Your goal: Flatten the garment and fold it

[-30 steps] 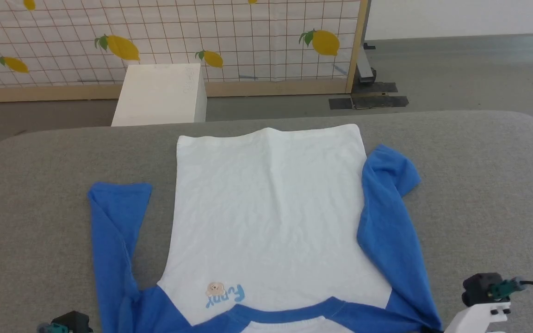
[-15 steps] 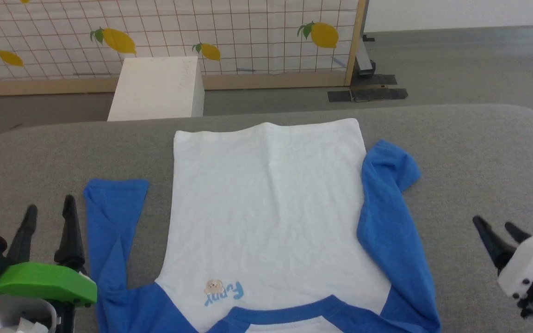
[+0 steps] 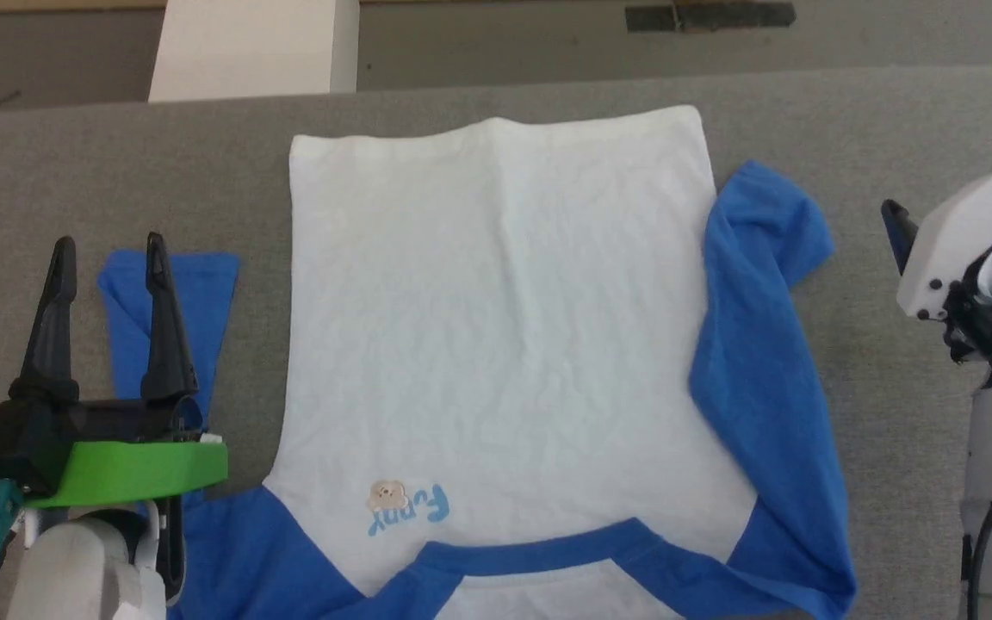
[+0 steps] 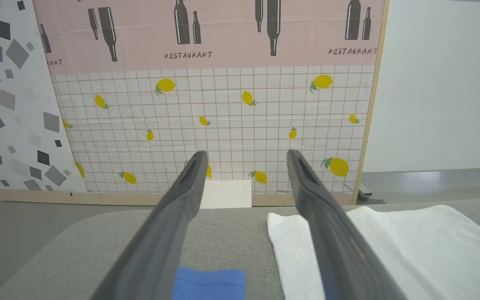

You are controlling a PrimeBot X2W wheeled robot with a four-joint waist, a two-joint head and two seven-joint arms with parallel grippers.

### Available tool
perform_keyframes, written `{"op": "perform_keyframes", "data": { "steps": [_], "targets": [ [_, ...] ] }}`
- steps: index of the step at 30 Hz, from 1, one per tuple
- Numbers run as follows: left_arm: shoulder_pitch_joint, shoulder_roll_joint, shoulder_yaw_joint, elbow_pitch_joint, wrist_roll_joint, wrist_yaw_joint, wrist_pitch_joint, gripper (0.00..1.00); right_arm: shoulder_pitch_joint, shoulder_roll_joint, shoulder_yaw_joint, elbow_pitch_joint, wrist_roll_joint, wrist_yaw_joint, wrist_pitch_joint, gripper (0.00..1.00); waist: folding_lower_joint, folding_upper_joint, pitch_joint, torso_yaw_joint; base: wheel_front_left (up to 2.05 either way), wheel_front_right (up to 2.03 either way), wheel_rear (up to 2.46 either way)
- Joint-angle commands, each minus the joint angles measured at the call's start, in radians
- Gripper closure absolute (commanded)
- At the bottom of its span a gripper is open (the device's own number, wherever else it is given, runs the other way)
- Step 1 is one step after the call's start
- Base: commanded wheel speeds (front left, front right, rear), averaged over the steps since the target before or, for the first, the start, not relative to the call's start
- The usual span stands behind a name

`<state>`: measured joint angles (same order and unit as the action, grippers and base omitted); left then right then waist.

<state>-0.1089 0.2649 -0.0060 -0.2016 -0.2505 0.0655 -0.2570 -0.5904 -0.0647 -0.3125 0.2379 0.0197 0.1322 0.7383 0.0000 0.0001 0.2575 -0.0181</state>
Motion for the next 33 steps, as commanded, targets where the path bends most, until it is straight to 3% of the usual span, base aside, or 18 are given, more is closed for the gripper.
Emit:
{"op": "perform_keyframes", "data": {
  "steps": [1, 10, 11, 12, 13, 19, 27, 33],
  "targets": [
    [-0.025, -0.016, 0.012, 0.004, 0.018, -0.013, -0.004, 0.0, -0.035, 0.0, 0.002, 0.038, -0.034, -0.002, -0.009, 0.0, 0.0, -0.0001, 0.125, 0.049, 0.0, 0.0, 0.0],
    [-0.058, -0.097, 0.063, 0.038, 0.053, -0.081, -0.005, 0.0, -0.12, 0.007, 0.008, 0.231, -0.112, -0.002, -0.038, 0.0, 0.0, -0.0001, 0.174, 0.09, 0.0, 0.0, 0.0],
    [-0.06, -0.104, 0.069, 0.041, 0.059, -0.089, -0.005, 0.0, -0.122, 0.007, 0.004, 0.246, -0.107, -0.002, -0.044, 0.04, 0.0, -0.0001, 0.173, 0.09, 0.0, 0.0, 0.0],
    [-0.061, -0.109, 0.074, 0.044, 0.062, -0.096, -0.005, 0.0, -0.123, 0.008, 0.006, 0.255, -0.103, -0.002, -0.049, 0.7, 0.0, -0.0001, 0.169, 0.088, 0.0, 0.0, 0.0],
    [-0.063, -0.115, 0.08, 0.05, 0.066, -0.104, -0.005, 0.0, -0.125, 0.007, 0.007, 0.262, -0.091, -0.002, -0.063, 1.0, 0.0, -0.0001, 0.162, 0.085, 0.0, 0.0, 0.0],
    [-0.053, -0.149, 0.114, 0.068, 0.081, -0.131, -0.005, 0.0, -0.088, -0.053, -0.036, 0.233, 0.002, -0.002, -0.123, 1.0, 0.0, -0.0001, 0.087, 0.058, 0.0, 0.0, 0.0],
    [0.01, -0.185, 0.159, 0.062, 0.092, -0.143, -0.005, 0.0, 0.086, -0.165, -0.26, 0.076, 0.08, -0.002, -0.096, 1.0, 0.0, -0.0001, -0.033, 0.019, 0.0, 0.0, 0.0],
    [0.057, -0.199, 0.184, 0.054, 0.098, -0.146, -0.005, 0.0, 0.202, -0.154, -0.381, -0.045, 0.097, -0.002, -0.055, 1.0, 0.0, -0.0001, -0.081, 0.004, 0.0, 0.0, 0.0]
  ]
}}
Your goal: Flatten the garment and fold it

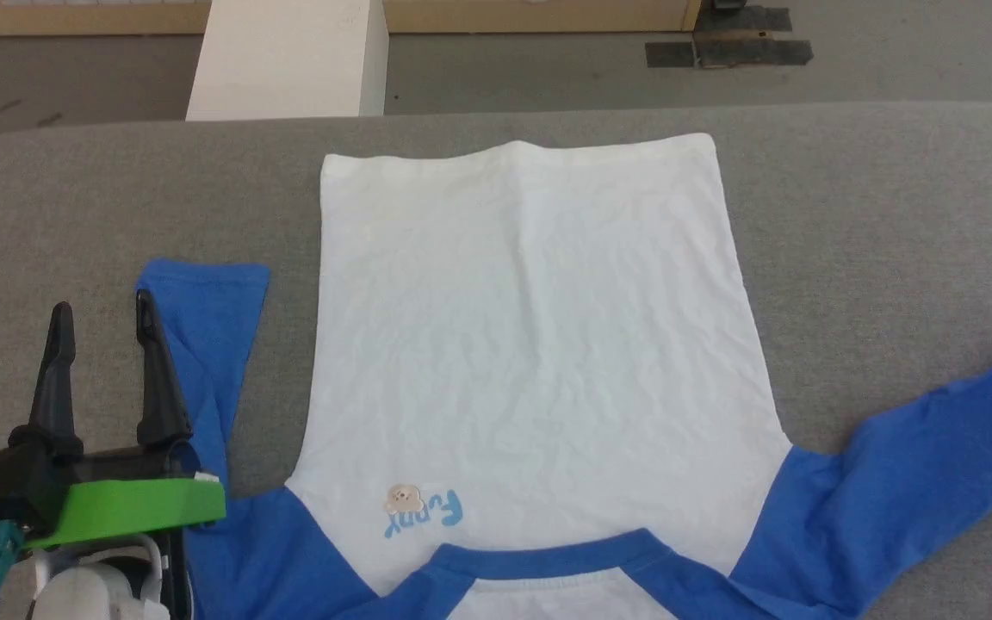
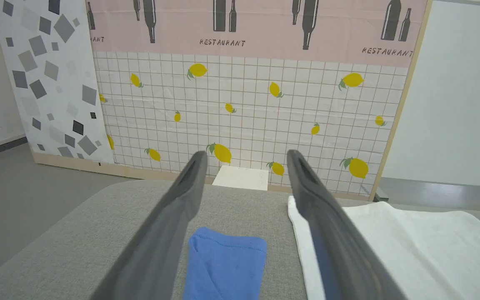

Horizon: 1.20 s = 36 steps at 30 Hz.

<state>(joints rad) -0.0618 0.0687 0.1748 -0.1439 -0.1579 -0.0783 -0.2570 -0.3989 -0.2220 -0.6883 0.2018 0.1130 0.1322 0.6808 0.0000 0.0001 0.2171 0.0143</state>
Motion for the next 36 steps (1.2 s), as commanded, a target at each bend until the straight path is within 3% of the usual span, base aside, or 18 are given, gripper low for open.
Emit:
{"op": "perform_keyframes", "data": {
  "steps": [1, 8, 14, 19, 25, 30, 36],
  "targets": [
    [0.016, -0.004, 0.007, -0.006, 0.005, -0.001, -0.005, 0.0, 0.022, 0.006, -0.026, -0.023, -0.001, -0.002, 0.005, 1.0, 0.0, -0.0001, -0.045, -0.03, 0.0, 0.0, 0.0],
    [0.047, -0.012, 0.022, -0.011, 0.006, -0.003, -0.005, 0.0, 0.07, 0.035, -0.06, -0.104, -0.027, -0.002, -0.001, 1.0, 0.0, -0.0001, -0.079, -0.034, 0.0, 0.0, 0.0],
    [0.062, -0.015, 0.026, -0.014, 0.008, -0.002, -0.005, 0.0, 0.107, 0.038, 0.05, -0.253, -0.015, -0.002, 0.005, 1.0, 0.0, -0.0001, -0.109, -0.025, 0.0, 0.0, 0.0],
    [0.079, -0.017, 0.023, -0.007, 0.012, -0.003, -0.005, 0.0, 0.162, 0.024, 0.289, -0.401, 0.072, -0.002, 0.081, 1.0, 0.0, -0.0001, -0.143, -0.021, 0.0, 0.0, 0.0],
    [0.097, -0.018, 0.01, -0.007, 0.01, -0.002, -0.005, 0.0, 0.177, 0.07, 0.585, -0.459, 0.18, -0.002, 0.161, 1.0, 0.0, -0.0001, -0.16, -0.018, 0.0, 0.0, 0.0],
    [0.091, -0.018, -0.003, -0.011, 0.008, -0.003, -0.005, 0.0, 0.137, 0.122, 0.777, -0.395, 0.227, -0.002, 0.152, 1.0, 0.0, -0.0001, -0.149, -0.003, 0.0, 0.0, 0.0],
    [0.08, -0.018, -0.021, 0.007, 0.015, -0.004, -0.005, 0.0, 0.051, 0.162, 0.989, -0.223, 0.275, -0.002, 0.086, 1.0, 0.0, -0.0001, -0.116, 0.032, 0.0, 0.0, 0.0]
  ]
}}
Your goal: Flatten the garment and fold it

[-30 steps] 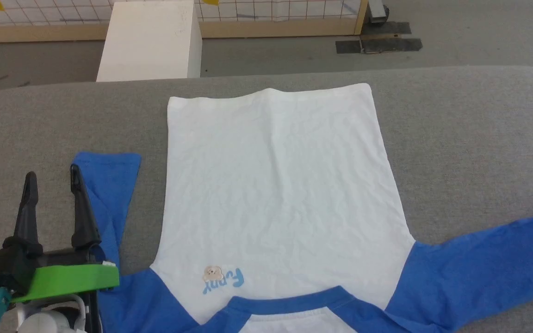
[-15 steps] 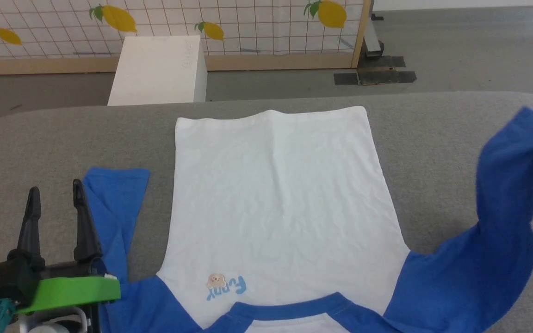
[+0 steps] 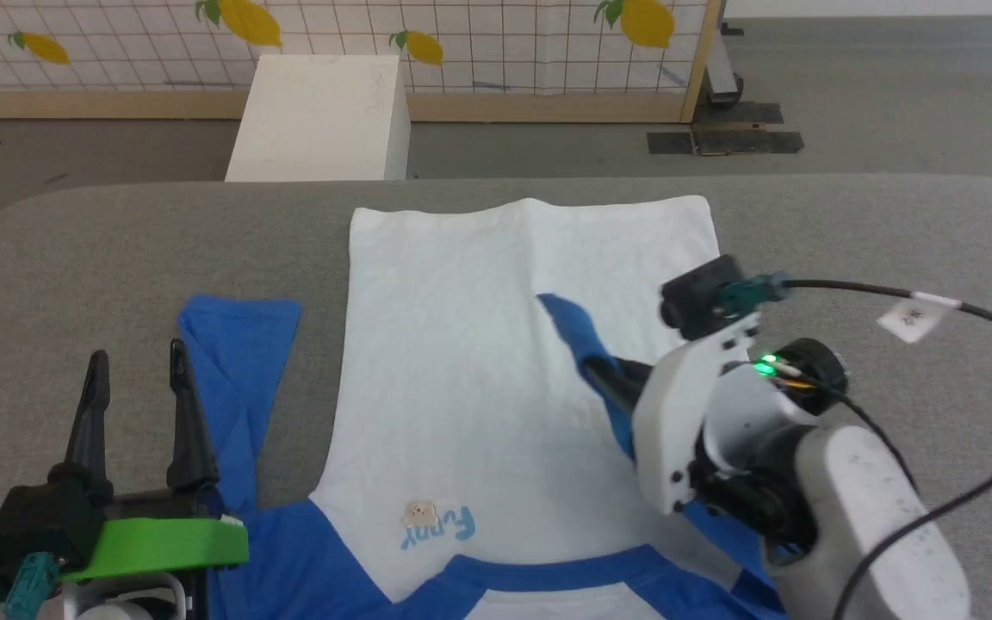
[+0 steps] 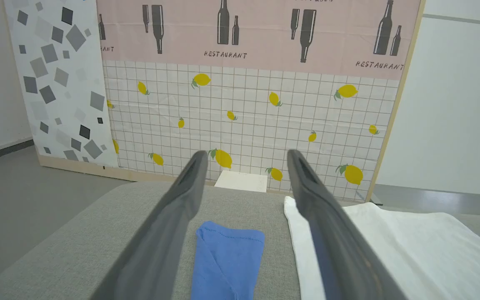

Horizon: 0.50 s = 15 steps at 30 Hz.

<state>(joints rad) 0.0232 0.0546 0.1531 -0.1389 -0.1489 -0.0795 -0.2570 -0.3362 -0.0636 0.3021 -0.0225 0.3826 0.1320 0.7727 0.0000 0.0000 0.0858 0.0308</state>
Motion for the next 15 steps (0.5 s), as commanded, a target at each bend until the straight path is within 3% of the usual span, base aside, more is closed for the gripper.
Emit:
{"op": "perform_keyframes", "data": {
  "steps": [1, 11, 12, 13, 14, 15],
  "targets": [
    [-0.008, -0.004, -0.002, 0.005, 0.003, -0.002, -0.005, 0.0, -0.035, 0.006, 0.046, 0.037, -0.001, -0.001, -0.019, 1.0, 0.0, 0.0, 0.021, 0.022, 0.0, 0.0, 0.0],
    [-0.045, -0.004, -0.045, 0.056, -0.021, 0.015, -0.005, 0.0, -0.149, 0.013, 0.389, 0.321, 0.109, -0.001, -0.073, 1.0, 0.0, 0.0, 0.069, 0.09, 0.0, 0.0, 0.0],
    [-0.049, -0.004, -0.05, 0.061, -0.021, 0.014, -0.005, 0.0, -0.152, 0.013, 0.416, 0.342, 0.121, -0.001, -0.075, 0.95, 0.0, 0.0, 0.071, 0.095, 0.0, 0.0, 0.0],
    [-0.052, -0.004, -0.054, 0.066, -0.021, 0.014, -0.005, 0.0, -0.154, 0.013, 0.433, 0.356, 0.133, -0.001, -0.079, 0.65, 0.0, 0.0, 0.073, 0.099, 0.0, 0.0, 0.0],
    [-0.054, -0.004, -0.057, 0.07, -0.02, 0.013, -0.005, 0.0, -0.156, 0.013, 0.442, 0.365, 0.148, -0.001, -0.088, 0.0, 0.0, 0.0, 0.074, 0.101, 0.0, 0.0, 0.0],
    [-0.056, -0.004, -0.059, 0.075, -0.02, 0.013, -0.005, 0.0, -0.16, 0.013, 0.447, 0.374, 0.162, -0.001, -0.101, 0.0, 0.0, 0.0, 0.074, 0.101, 0.0, 0.0, 0.0]
  ]
}}
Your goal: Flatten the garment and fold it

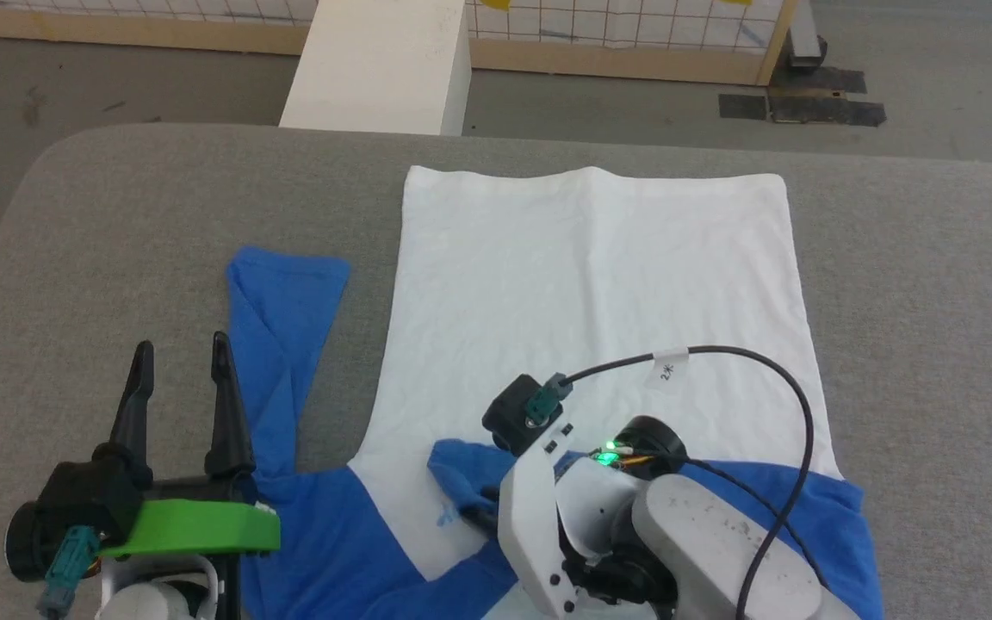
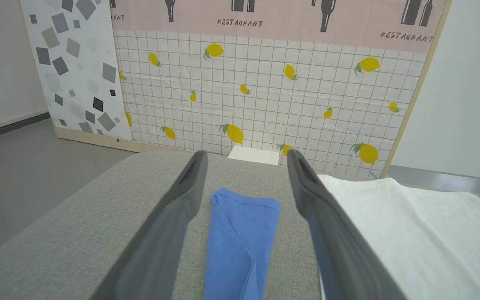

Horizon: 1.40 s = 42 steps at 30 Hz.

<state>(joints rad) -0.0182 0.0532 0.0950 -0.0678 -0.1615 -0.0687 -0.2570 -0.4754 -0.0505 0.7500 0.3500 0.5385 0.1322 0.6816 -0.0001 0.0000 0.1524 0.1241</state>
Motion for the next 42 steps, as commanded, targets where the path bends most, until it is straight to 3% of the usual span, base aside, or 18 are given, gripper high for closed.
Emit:
{"op": "perform_keyframes", "data": {
  "steps": [1, 4, 9, 19, 25, 30, 34, 36, 42],
  "targets": [
    [-0.016, -0.003, -0.001, 0.009, -0.008, 0.002, -0.005, 0.0, -0.03, 0.0, -0.001, 0.006, 0.016, -0.002, -0.028, 0.0, 0.0001, 0.0, 0.008, 0.005, 0.0, 0.0, 0.0],
    [-0.016, -0.003, 0.004, 0.022, -0.005, 0.002, -0.005, 0.0, -0.054, 0.0, -0.049, -0.003, 0.046, -0.002, -0.101, 0.0, 0.0001, 0.0, 0.001, -0.009, 0.0, 0.0, 0.0],
    [-0.012, -0.001, 0.017, 0.043, 0.002, 0.002, -0.005, 0.0, -0.059, 0.0, -0.252, -0.069, 0.054, -0.002, -0.266, 0.0, 0.0001, 0.0, -0.021, -0.05, 0.0, 0.0, 0.0],
    [-0.008, 0.009, 0.036, 0.073, 0.01, 0.006, -0.005, 0.0, 0.141, -0.03, -0.746, -0.253, -0.17, -0.002, -0.544, 0.0, 0.0001, 0.0, -0.054, -0.118, 0.0, 0.0, 0.0],
    [-0.023, 0.012, 0.032, 0.107, 0.006, 0.007, -0.004, 0.0, 0.295, -0.017, -0.893, -0.287, -0.275, -0.002, -0.678, 0.0, 0.0001, 0.0, -0.057, -0.124, 0.0, 0.0, 0.0],
    [-0.059, 0.021, 0.045, 0.139, -0.022, 0.012, 0.032, 0.0, 0.366, -0.003, -0.965, -0.303, -0.269, -0.002, -0.71, 0.0, 0.0001, 0.0, -0.045, -0.125, 0.0, 0.0, 0.0],
    [-0.17, 0.068, 0.076, 0.192, -0.056, 0.011, 0.112, 0.0, 0.388, 0.0, -1.014, -0.32, -0.224, -0.002, -0.727, 0.0, 0.0001, 0.0, -0.005, -0.117, 0.0, 0.0, 0.0],
    [-0.245, 0.104, 0.087, 0.249, -0.081, 0.005, 0.204, 0.0, 0.392, 0.0, -1.023, -0.328, -0.204, -0.002, -0.731, 0.0, 0.0001, 0.0, 0.025, -0.116, 0.0, 0.0, 0.0],
    [-0.506, 0.227, 0.125, 0.445, -0.197, -0.003, 0.63, 0.0, 0.357, 0.0, -1.028, -0.369, -0.2, -0.002, -0.73, 0.0, 0.0001, 0.0, 0.147, -0.138, 0.0, 0.0, 0.0]
  ]
}}
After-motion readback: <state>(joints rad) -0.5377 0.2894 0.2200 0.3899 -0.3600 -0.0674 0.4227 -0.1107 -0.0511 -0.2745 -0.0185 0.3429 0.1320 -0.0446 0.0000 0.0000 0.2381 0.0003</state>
